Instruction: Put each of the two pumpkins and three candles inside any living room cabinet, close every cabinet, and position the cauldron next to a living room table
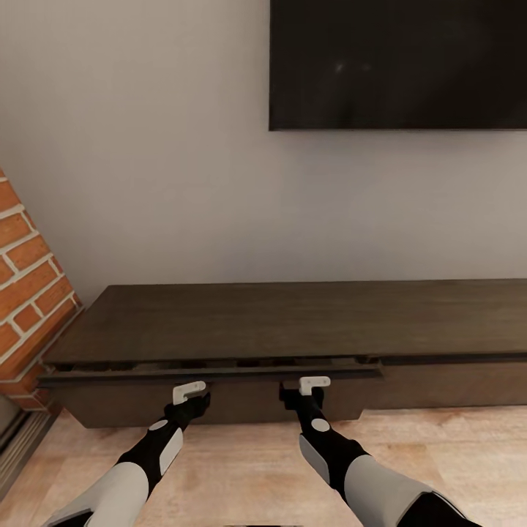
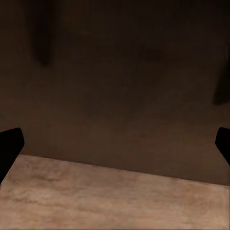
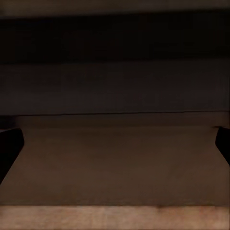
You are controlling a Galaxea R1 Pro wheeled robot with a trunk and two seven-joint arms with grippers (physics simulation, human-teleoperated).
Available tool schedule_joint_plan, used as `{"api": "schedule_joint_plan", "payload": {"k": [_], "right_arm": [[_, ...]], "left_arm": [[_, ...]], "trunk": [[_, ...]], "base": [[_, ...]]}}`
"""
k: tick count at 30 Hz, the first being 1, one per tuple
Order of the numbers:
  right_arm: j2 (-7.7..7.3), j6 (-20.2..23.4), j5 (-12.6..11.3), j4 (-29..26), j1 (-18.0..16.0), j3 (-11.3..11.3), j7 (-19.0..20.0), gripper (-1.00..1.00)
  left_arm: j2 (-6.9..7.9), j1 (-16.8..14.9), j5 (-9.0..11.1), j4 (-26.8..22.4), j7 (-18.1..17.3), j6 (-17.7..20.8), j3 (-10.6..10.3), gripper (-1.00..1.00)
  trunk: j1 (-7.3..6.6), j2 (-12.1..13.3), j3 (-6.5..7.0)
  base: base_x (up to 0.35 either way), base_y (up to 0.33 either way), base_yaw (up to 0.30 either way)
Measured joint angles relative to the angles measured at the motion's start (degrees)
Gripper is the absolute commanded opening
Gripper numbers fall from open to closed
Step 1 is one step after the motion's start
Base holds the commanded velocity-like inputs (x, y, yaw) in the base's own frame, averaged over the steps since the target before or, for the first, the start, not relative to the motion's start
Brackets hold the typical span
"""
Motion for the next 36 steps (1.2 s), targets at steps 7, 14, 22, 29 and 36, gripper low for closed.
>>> {"api": "schedule_joint_plan", "payload": {"k": [7, 14, 22, 29, 36], "right_arm": [[0.01, 0.0, 0.1, 0.0, 0.0, 0.2, 0.1, 1.0], [0.0, 0.0, 0.0, 0.0, 0.0, 0.1, 0.0, 1.0], [0.01, 0.0, 0.1, -0.1, 0.0, 0.2, 0.0, 1.0], [0.01, 0.1, 0.2, -0.1, 0.0, 0.3, 0.1, 1.0], [0.01, 1.0, -0.1, 0.0, 0.0, 0.3, 0.0, 1.0]], "left_arm": [[0.0, 0.0, 0.0, 0.0, 0.0, -0.1, 0.0, 1.0], [0.0, 0.0, 0.0, 0.0, 0.0, -0.1, 0.0, 1.0], [0.0, 0.0, 0.0, 0.0, 0.0, -0.1, 0.0, 1.0], [0.0, 0.0, 0.0, 0.0, 0.1, 0.2, 0.0, 1.0], [0.07, 0.0, 0.1, -0.1, -0.1, 0.8, 0.1, 1.0]], "trunk": [[0.0, 0.0, 0.0], [0.0, 0.0, 0.0], [0.0, 0.0, 0.0], [0.0, 0.0, 0.0], [0.0, 0.0, 0.0]], "base": [[0.09, 0.019, 0.0], [0.073, 0.024, 0.0], [0.01, 0.007, 0.0], [-0.255, 0.0, 0.0], [-0.328, 0.0, 0.0]]}}
